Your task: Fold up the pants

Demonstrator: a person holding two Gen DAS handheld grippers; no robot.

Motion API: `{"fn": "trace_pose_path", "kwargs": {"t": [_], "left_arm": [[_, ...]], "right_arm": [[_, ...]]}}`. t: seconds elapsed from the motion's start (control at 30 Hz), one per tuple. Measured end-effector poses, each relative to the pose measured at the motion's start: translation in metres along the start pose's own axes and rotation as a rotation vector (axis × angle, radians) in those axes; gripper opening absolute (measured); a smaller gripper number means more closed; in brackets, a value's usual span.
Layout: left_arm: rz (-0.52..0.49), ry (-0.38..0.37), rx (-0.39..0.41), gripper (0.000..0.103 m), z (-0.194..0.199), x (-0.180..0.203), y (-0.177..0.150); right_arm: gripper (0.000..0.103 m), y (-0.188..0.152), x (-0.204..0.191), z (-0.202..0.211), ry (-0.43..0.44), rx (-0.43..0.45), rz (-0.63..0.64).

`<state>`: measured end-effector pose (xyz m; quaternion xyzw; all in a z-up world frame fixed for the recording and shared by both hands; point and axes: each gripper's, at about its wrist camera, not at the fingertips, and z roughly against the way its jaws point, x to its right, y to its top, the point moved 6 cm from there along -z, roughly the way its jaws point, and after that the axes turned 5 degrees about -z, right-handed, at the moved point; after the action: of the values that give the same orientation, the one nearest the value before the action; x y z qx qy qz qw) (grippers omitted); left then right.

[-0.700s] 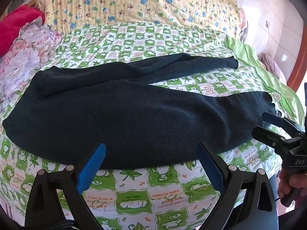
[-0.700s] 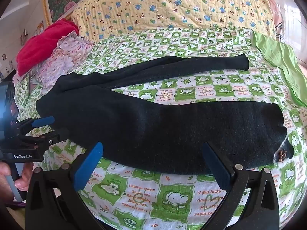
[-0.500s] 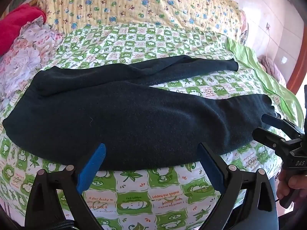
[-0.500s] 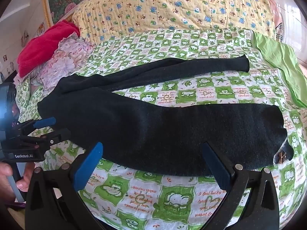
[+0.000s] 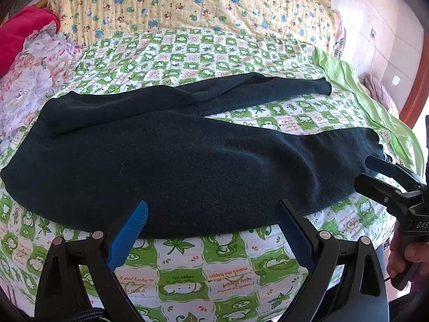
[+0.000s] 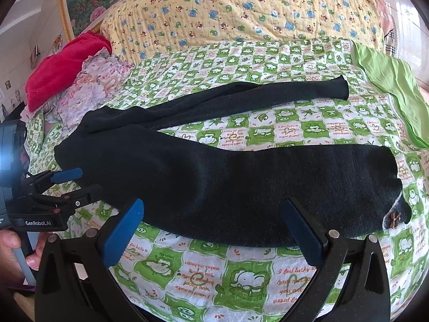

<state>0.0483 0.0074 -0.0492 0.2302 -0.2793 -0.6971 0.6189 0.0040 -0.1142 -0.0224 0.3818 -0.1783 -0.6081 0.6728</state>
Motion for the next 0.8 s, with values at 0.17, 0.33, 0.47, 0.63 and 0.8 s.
{"fn": "trace_pose_path", "kwargs": {"t": [0.17,0.33,0.47,0.63,0.8], "left_arm": [[0.000,-0.004,-0.008,0.096,-0.003,0.001,0.002],[-0.003,-0.011,-0.020,0.096,-0.008,0.002,0.004],[-0.003,-0.022,-0.022,0.096,-0.011,0.004,0.009],[-0.012,-0.034,-0.016,0.096,-0.017,0.008,0.023],[-0.031,-0.043,-0.008,0.096,-0.026,0.011,0.039]], "right_arm": [[0.103,-0.002,0.005,-0.003,-0.042,-0.037,0.022],[0.103,-0.002,0.007,-0.004,-0.050,-0.042,0.021],[0.103,0.001,0.007,-0.002,-0.045,-0.028,0.019],[0.103,0.008,0.011,-0.004,-0.045,-0.038,0.009],[0.103,0.020,0.020,-0.006,-0.056,-0.042,0.013]]}}
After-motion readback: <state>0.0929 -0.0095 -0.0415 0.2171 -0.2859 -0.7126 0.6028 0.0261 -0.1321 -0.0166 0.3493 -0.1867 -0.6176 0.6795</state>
